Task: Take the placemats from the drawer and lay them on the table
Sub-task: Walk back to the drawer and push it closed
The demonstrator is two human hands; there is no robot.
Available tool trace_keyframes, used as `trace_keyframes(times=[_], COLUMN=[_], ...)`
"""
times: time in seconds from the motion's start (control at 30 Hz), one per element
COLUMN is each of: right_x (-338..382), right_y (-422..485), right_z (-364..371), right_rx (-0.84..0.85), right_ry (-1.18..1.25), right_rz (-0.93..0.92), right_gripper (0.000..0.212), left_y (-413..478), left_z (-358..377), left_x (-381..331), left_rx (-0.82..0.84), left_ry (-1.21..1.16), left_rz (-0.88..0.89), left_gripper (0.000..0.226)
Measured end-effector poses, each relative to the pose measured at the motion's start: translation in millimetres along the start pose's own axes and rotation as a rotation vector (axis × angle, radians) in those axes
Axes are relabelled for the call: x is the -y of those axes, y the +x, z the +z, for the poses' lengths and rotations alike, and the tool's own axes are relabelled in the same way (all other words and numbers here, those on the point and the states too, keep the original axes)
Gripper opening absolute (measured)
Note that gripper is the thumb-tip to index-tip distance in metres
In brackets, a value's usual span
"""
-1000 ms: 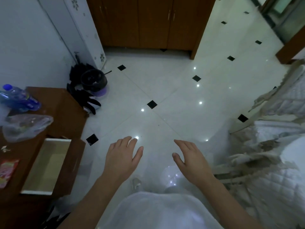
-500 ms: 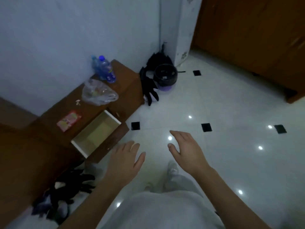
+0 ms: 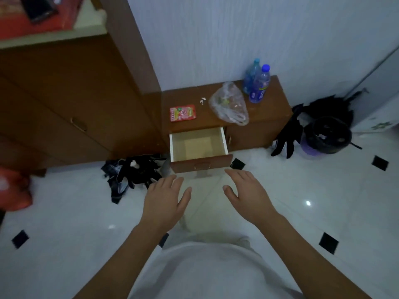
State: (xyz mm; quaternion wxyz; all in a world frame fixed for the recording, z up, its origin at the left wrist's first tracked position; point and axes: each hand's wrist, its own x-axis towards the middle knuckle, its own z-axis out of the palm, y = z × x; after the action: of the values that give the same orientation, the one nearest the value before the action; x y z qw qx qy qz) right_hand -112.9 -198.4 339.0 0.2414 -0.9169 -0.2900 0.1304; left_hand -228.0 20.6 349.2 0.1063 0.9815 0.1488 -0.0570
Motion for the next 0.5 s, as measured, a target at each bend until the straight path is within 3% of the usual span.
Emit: trace_keyframes(times=[0.5], right_x=[65.0], right_y=[52.7], right_z=[114.2], right_rx=[0.052], right_ry=[-0.126], right_rz=[0.205], right_gripper=[0.049], left_y=[79.7], left_z=[23.1], left_x=[175.0], left_rx=[0.184], left_ry=[0.079], left_rz=[0.260], left_gripper=[0.056])
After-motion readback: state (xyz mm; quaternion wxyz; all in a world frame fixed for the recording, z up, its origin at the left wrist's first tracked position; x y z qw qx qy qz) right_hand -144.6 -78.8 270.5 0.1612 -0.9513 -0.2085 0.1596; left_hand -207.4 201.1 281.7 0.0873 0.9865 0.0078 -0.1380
